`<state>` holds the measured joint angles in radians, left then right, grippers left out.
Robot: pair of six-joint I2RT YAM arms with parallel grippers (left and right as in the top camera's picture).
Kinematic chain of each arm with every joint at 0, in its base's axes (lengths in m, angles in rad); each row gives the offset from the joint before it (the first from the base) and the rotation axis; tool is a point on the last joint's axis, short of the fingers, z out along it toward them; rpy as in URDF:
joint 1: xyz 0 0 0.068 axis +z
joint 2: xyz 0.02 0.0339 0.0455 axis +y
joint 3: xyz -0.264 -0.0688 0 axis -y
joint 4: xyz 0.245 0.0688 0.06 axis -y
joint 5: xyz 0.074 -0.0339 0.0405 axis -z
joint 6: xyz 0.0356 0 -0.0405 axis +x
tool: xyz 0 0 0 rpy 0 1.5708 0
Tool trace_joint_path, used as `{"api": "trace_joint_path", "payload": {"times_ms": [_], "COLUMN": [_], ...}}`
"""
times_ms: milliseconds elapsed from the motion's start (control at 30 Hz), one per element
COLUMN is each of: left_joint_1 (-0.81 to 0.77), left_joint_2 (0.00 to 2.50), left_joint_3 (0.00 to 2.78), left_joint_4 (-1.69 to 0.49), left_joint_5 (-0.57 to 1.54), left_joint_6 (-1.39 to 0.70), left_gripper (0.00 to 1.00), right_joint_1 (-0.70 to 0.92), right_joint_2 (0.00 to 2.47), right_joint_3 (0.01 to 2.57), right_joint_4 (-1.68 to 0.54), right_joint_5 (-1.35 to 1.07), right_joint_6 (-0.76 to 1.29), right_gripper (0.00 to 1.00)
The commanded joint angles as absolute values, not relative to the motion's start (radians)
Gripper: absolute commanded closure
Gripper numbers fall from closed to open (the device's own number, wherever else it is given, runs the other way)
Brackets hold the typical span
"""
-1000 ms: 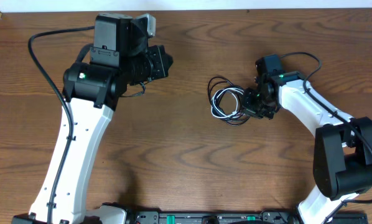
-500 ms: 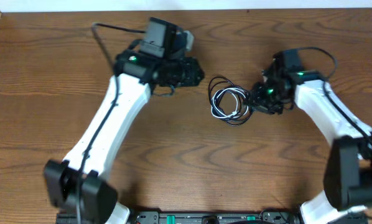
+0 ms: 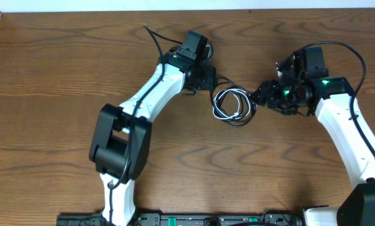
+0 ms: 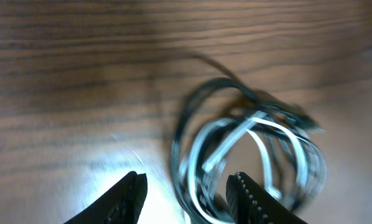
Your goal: Untangle cables
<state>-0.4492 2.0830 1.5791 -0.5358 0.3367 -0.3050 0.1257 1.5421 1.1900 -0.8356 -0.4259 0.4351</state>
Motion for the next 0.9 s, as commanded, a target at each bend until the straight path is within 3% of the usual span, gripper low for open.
{"api": "trace_joint_path", "payload": {"times_ms": [0,867], "left_joint_1": [-0.456,-0.53], "left_joint_2": [2.12,2.243], "left_joint_3": [1.573,1.56], "left_joint_4": [-0.506,-0.541], "left_joint_5": [0.304,0.171], "left_joint_6": [-0.239,-0.153], "left_gripper": [0.53,0.66], "right_joint_1": [0.124,0.123], "right_joint_2": [1.536,1.536], "right_joint_3": [1.194,1.194], "right_joint_4": [-0.839,-0.857], "right_joint_5": [-0.417,-0.397], "right_joint_6": [0.41,0.402], "right_gripper": [0.44,0.4]}}
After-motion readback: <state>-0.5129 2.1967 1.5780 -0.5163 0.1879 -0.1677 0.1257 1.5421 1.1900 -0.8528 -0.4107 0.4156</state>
